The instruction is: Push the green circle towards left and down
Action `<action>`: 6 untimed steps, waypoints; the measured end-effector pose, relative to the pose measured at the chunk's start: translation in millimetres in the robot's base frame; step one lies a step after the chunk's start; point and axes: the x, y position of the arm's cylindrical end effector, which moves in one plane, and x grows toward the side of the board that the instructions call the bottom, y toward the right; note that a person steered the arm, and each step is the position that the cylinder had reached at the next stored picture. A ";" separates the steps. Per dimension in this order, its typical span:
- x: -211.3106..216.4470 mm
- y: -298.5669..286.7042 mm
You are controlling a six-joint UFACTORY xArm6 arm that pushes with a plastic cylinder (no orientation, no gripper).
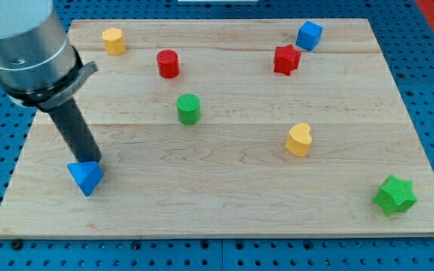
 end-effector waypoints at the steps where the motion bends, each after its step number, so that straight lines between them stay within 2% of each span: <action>1: 1.9 41.7; 2: 37.0 19.6; 3: 48.7 -20.4; 4: 30.4 2.4; 6: -85.0 177.7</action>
